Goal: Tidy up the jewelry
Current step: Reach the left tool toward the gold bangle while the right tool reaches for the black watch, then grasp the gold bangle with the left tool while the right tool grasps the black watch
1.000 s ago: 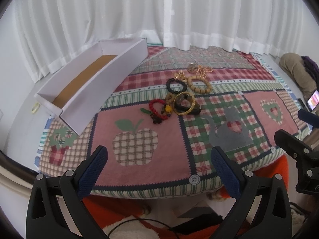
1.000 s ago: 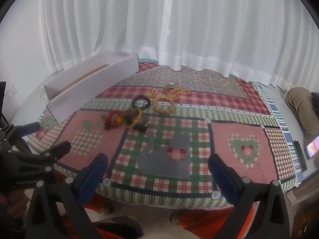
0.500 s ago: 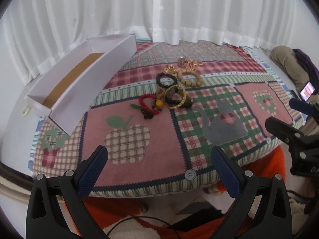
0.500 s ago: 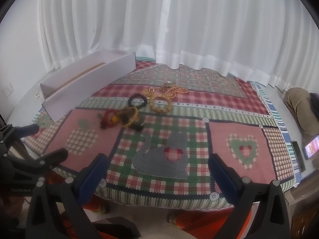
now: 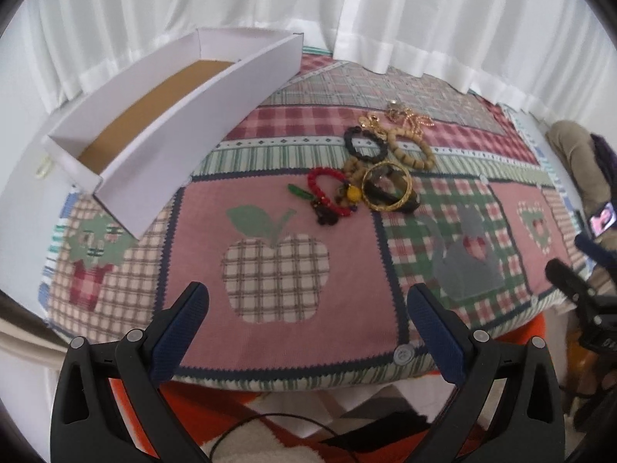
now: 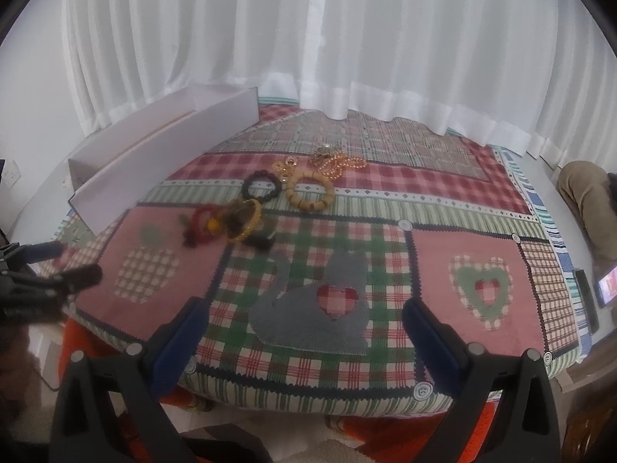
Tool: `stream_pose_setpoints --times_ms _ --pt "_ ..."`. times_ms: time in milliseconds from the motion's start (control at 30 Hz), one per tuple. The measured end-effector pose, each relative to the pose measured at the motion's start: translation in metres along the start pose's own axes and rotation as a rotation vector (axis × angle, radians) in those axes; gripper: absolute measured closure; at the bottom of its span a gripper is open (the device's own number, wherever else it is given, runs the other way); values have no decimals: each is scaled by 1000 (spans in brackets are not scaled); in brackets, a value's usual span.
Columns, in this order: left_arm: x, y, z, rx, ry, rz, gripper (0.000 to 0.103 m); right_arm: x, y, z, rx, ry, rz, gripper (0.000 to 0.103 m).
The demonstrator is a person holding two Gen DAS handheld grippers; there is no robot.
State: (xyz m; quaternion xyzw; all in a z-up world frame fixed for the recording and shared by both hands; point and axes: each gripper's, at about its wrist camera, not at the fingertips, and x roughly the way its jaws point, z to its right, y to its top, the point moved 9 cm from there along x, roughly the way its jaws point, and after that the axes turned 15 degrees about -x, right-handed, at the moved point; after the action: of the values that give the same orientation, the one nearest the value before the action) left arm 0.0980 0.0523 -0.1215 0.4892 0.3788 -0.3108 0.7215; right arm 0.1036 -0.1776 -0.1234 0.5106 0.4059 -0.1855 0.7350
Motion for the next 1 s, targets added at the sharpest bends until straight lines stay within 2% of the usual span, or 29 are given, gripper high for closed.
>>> stream_pose_setpoints --times_ms 100,400,533,667,733,867,1000 --pt "8 8 8 -5 -47 -21 1 9 0 4 7 7 -7 1" --pt "40 24 17 34 -34 -27 1 38 -2 5 16 84 -30 1" --pt "54 24 37 111 -47 -37 1 53 -2 5 12 91 -51 1" --pt "70 31 75 223 -142 -47 1 64 -6 3 18 106 -75 1" --pt "85 38 97 318 -184 -49 1 66 -8 3 19 108 -82 1" --pt "121 49 123 452 -228 -90 1 67 -13 7 31 106 -90 1" --pt "147 52 134 509 -266 -134 2 72 -18 13 53 104 -109 1"
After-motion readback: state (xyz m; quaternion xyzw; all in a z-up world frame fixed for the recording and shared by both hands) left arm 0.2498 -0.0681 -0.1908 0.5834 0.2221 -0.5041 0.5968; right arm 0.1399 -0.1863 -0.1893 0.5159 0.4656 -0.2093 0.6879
